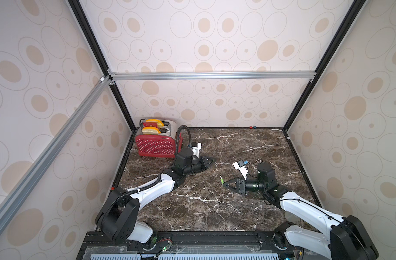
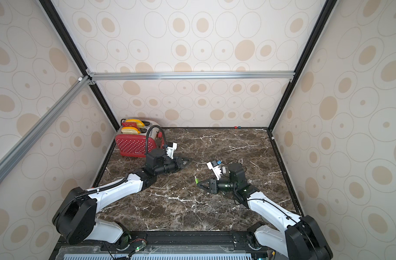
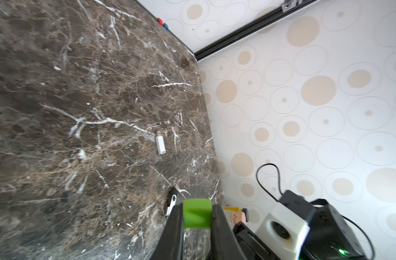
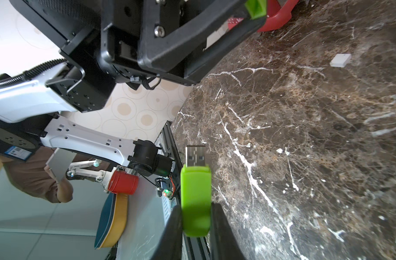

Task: Close the usb drive cover
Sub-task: Pick up the cover from the center of the board, then close the cover of the USB drive.

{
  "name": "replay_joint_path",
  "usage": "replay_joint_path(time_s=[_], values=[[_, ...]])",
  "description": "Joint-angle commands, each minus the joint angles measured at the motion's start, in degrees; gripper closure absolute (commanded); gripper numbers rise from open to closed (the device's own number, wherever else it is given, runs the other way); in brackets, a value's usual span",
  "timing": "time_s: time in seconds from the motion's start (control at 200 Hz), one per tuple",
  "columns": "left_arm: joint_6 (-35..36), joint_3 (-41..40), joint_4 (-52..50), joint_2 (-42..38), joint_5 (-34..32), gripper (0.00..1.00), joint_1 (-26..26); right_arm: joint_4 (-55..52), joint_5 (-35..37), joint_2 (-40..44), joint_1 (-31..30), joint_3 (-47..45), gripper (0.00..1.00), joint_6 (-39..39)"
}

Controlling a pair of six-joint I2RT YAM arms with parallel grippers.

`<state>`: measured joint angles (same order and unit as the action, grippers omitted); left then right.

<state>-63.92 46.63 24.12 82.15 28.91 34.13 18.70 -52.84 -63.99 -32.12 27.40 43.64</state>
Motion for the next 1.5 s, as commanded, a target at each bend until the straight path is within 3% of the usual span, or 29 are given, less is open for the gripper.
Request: replay_joint_path(time_s=[0.0, 0.356, 0.671, 1.497], values=[[-4.5, -0.87, 10.76, -1.79, 3.17, 1.0, -0.29, 10.67, -4.08, -1.09, 1.15, -1.03, 1.0, 4.95], [-2.39, -6.31, 15.88, -5.92, 6.47, 1.0, -0.29, 19.59, -7.78, -1.21, 2.33, -2.76, 1.0, 10.33], [-2.13, -7.61, 24.4, -4.13, 8.53, 1.0, 2.83, 28.59, -9.52, -3.43, 2.39, -3.64, 1.0, 15.54], [-6.58, -12.55, 41.71, 0.38, 9.47, 1.0, 5.03, 30.08, -9.61, -2.89, 2.41, -3.75, 1.0, 15.34]])
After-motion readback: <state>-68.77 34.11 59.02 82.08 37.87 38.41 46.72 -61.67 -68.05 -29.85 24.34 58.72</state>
